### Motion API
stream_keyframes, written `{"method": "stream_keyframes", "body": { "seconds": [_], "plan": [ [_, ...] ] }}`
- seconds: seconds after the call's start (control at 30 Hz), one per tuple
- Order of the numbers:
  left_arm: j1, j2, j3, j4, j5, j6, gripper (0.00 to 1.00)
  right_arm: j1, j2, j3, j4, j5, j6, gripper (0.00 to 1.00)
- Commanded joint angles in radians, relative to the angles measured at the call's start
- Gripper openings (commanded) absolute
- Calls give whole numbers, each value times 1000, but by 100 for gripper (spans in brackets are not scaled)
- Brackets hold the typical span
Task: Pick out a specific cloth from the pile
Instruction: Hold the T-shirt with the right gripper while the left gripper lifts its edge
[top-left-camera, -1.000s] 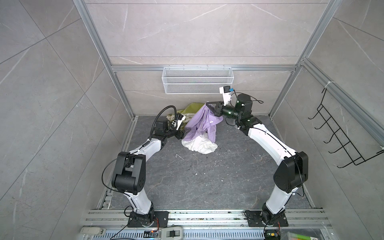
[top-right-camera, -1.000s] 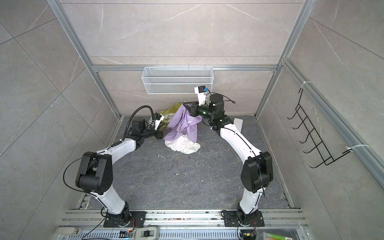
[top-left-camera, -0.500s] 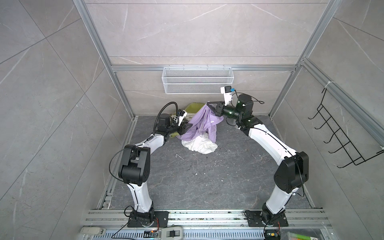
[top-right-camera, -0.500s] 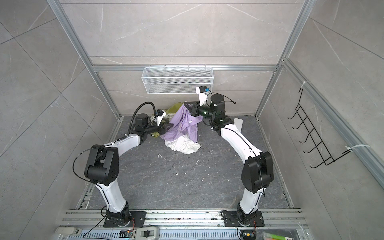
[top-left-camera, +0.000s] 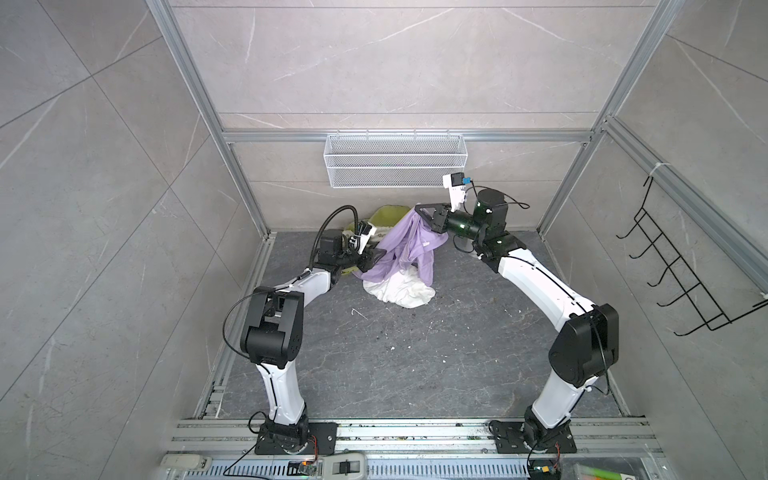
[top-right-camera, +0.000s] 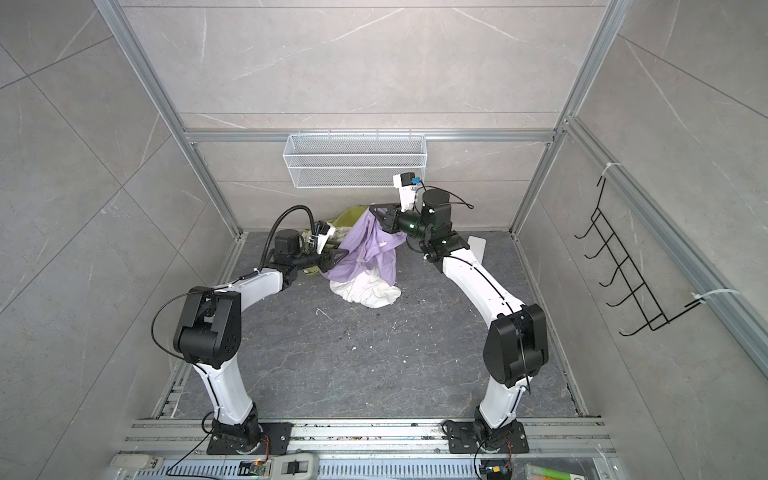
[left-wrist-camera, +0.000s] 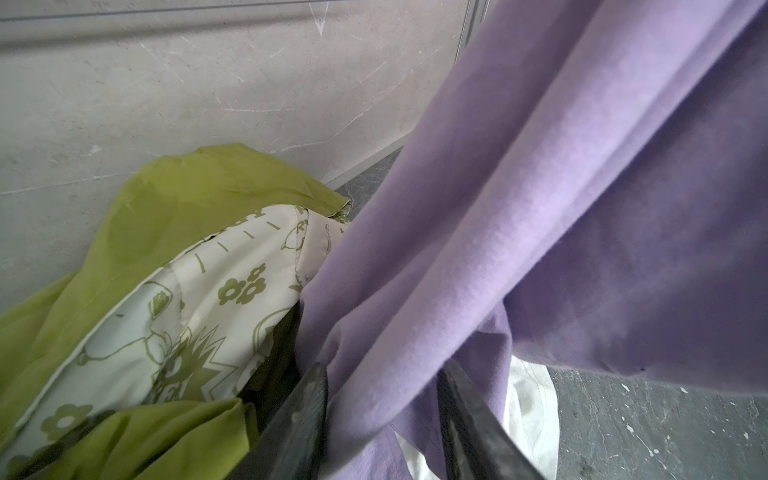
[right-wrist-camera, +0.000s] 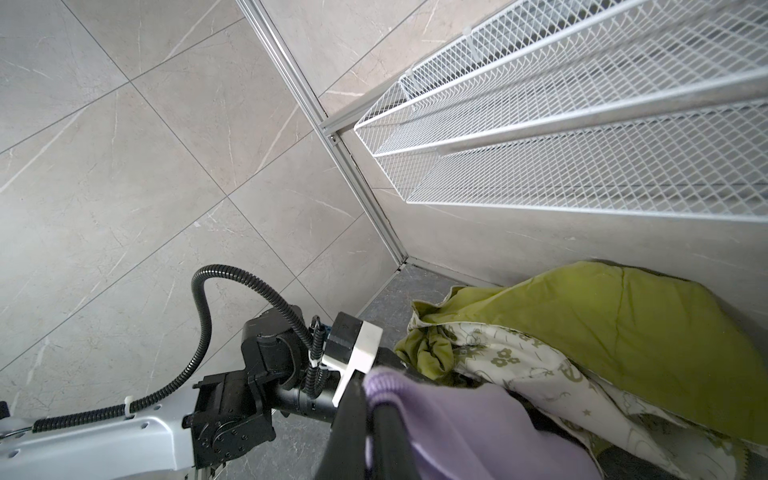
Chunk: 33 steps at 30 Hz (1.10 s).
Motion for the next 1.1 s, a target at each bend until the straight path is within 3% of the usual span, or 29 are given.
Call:
{"method": "stream_keyframes", "body": {
  "seconds": [0.0, 0.27, 0.4, 0.5, 0.67, 1.07],
  "plan": [
    [-3, 1, 0, 39, 16, -6, 43, -5, -56, -1, 66, -8, 4, 0],
    [-4, -3, 7, -15, 10, 17, 20, -5, -61, -7, 69, -8, 5, 0],
    [-3, -31, 5, -17, -3, 3, 13, -5, -61, -9, 73, -8, 10, 0],
    [-3, -55, 19, -26, -20, -21, 0, -6, -58, -8, 79, -10, 16, 0],
    [-2, -71, 82, -109, -32, -47, 0, -4, -56, -4, 78, -13, 21, 0],
    [-2, -153, 78, -100, -94, -41, 0, -5, -67, -1, 41, 2, -7, 0]
  ]
}}
